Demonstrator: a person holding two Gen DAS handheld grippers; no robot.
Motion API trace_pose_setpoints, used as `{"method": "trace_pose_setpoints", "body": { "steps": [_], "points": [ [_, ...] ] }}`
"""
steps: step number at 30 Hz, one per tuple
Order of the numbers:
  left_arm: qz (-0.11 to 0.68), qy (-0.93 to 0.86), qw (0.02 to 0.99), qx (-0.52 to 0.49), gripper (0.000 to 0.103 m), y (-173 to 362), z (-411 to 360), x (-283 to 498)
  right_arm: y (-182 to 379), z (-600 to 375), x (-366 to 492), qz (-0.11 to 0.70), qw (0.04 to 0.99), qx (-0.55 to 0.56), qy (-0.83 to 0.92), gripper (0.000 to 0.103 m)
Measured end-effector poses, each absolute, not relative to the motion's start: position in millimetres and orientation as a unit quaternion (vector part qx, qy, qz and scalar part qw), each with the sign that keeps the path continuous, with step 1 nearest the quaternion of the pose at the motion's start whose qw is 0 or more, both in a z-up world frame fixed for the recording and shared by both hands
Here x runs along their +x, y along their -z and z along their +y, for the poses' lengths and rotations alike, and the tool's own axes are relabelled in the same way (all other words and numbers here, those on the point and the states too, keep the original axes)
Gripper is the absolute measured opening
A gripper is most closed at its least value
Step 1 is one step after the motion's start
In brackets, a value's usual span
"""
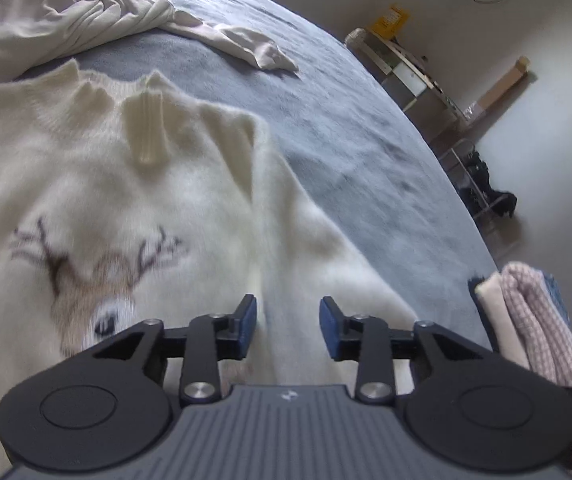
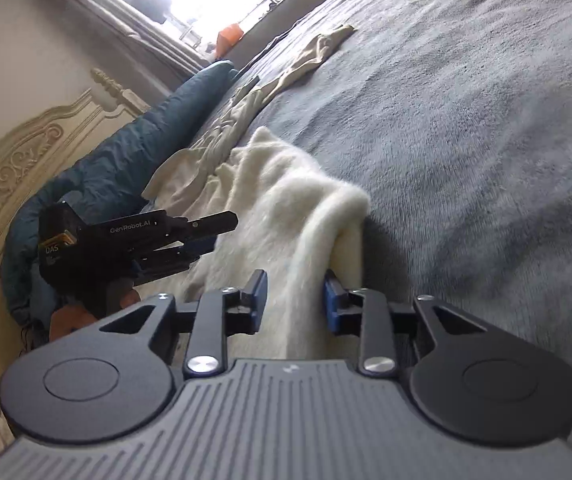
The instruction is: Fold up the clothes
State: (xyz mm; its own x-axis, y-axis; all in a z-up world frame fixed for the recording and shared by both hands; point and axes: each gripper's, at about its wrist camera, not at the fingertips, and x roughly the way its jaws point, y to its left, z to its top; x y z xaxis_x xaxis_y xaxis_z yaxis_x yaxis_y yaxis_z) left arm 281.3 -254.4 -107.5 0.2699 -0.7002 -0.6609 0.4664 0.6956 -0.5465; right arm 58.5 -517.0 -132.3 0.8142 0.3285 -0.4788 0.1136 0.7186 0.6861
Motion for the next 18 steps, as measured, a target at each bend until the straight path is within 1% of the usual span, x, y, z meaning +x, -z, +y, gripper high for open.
{"method": "trace_pose_setpoints", "body": {
  "steps": [4, 5, 6, 7, 8, 13, 18],
  "points": [
    [0.469, 0.365, 0.795, -0.122, 0.034, 103.0, -249.4, 267.1, 137.1, -497.4, 35.5, 0.309, 0.878, 0.36, -0.065, 0.03],
    [0.467, 0.364, 0.797, -0.122, 0.022, 101.9, -248.2, 263.5, 138.5, -493.3, 32.2, 0.31, 0.879, 0.357, -0.064, 0.029],
    [0.465, 0.363, 0.798, -0.122, 0.007, 100.7, -246.9, 260.0, 139.2, -490.4, 31.1, 0.309, 0.88, 0.355, -0.061, 0.025],
    [0.463, 0.361, 0.8, -0.121, 0.007, 99.6, -245.7, 256.5, 139.8, -487.4, 30.0, 0.307, 0.882, 0.353, -0.058, 0.021],
    [0.461, 0.36, 0.802, -0.121, 0.007, 98.5, -244.4, 252.9, 139.5, -485.0, 29.3, 0.305, 0.883, 0.351, -0.057, 0.013],
    [0.453, 0.356, 0.808, -0.122, 0.007, 94.2, -236.7, 242.1, 133.3, -478.2, 32.4, 0.291, 0.889, 0.346, -0.079, 0.012],
    [0.474, 0.334, 0.808, -0.109, 0.007, 109.8, -239.5, 245.6, 153.4, -484.6, 38.6, 0.304, 0.877, 0.364, -0.078, 0.011]
  ]
}}
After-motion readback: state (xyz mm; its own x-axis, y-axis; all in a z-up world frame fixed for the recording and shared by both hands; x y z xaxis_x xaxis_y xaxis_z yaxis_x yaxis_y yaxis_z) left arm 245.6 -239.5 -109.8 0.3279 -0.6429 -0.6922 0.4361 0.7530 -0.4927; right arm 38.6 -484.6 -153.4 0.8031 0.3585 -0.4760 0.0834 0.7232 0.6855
